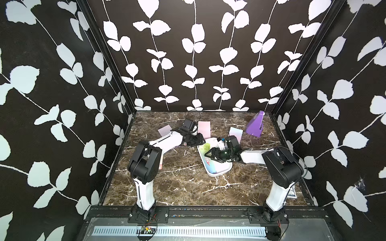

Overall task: Take the stickers out of the storage box
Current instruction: Pick up the sticker from the storage box.

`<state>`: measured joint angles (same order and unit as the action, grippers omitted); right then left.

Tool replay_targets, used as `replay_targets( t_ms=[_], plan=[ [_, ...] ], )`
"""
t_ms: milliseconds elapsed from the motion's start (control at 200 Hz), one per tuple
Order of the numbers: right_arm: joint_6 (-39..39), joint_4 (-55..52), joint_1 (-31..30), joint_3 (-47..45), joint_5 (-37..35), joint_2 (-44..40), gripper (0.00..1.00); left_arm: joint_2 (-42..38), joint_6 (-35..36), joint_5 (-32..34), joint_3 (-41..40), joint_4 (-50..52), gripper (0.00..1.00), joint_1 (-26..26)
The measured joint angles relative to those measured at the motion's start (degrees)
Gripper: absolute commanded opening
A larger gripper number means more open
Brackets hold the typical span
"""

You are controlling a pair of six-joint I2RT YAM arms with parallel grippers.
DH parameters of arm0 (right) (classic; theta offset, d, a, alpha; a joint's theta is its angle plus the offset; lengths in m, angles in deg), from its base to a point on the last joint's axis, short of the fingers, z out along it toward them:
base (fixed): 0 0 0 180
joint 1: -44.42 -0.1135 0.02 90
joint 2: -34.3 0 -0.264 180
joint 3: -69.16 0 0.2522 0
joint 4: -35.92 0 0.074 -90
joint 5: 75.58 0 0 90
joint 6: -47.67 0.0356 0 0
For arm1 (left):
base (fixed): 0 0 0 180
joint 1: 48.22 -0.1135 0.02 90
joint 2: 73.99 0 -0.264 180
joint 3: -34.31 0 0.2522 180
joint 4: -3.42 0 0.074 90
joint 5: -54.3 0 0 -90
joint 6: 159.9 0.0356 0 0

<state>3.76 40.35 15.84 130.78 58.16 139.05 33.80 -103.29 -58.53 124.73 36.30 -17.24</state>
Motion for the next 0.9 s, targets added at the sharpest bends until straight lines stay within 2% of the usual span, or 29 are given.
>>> replay_targets(
  t_ms=[360,895],
  plan=[
    [3.2,6.9,0.4,-0.8,2.6,1.9,0.76,0.0,2.1,3.0,1.3,2.8,0.46,0.1],
    [3.3,8.8,0.5,-0.8,3.7,2.9,0.77,2.0,5.6,7.3,5.2,7.6,0.42,1.1]
  ],
)
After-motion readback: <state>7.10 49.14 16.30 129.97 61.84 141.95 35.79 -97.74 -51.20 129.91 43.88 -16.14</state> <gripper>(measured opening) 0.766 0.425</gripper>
